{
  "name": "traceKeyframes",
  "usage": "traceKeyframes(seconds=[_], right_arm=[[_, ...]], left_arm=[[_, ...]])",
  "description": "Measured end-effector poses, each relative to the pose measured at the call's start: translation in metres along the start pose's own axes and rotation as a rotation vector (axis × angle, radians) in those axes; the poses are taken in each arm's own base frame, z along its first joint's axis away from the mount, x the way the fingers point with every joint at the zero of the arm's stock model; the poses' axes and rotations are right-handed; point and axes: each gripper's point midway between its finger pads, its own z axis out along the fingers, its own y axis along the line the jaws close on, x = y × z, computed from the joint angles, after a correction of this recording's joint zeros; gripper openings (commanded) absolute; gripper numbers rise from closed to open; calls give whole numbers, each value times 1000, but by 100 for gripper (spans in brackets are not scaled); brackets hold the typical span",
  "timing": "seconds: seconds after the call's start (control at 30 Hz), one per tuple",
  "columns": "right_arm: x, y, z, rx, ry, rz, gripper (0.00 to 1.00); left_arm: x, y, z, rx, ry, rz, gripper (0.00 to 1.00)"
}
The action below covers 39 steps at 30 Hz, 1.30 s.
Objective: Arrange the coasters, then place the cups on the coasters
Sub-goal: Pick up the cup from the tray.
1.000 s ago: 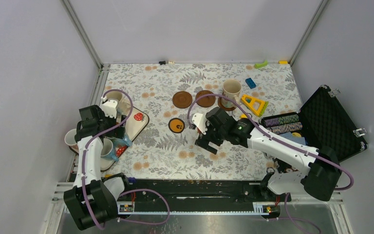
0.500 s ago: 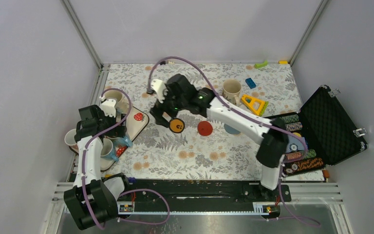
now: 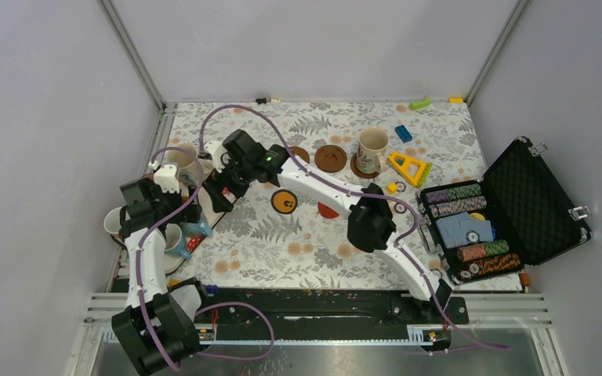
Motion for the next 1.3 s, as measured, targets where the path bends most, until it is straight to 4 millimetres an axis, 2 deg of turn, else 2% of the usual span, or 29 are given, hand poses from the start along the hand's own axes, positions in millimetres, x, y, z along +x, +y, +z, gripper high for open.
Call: traceKeyframes(seconds=[0.23,0.43,0.6,0.73,0.9,1.2,1.3], right_arm=[[7,23,33,-69,22,-11,98],[16,43,51,-99,45,-46,98],[25,43,63,-66,64,-90,98],[23,39,73,-28,57,-134,100],[23,39,76,-11,62,-179,78],[25,53,76,-5,79,-208,1],[24,52,75,3,80,-231,0]], left_arm=[[4,3,3,60,11,-91,99],[2,5,3,94,1,-115,99],[3,0,0,116,0,-106,99],[5,-4,-2,139,0,-92,99],[5,-2,-3,138,-5,-73,99],[4,3,-4,125,-14,-71,99],[4,4,-4,125,-18,-74,99]])
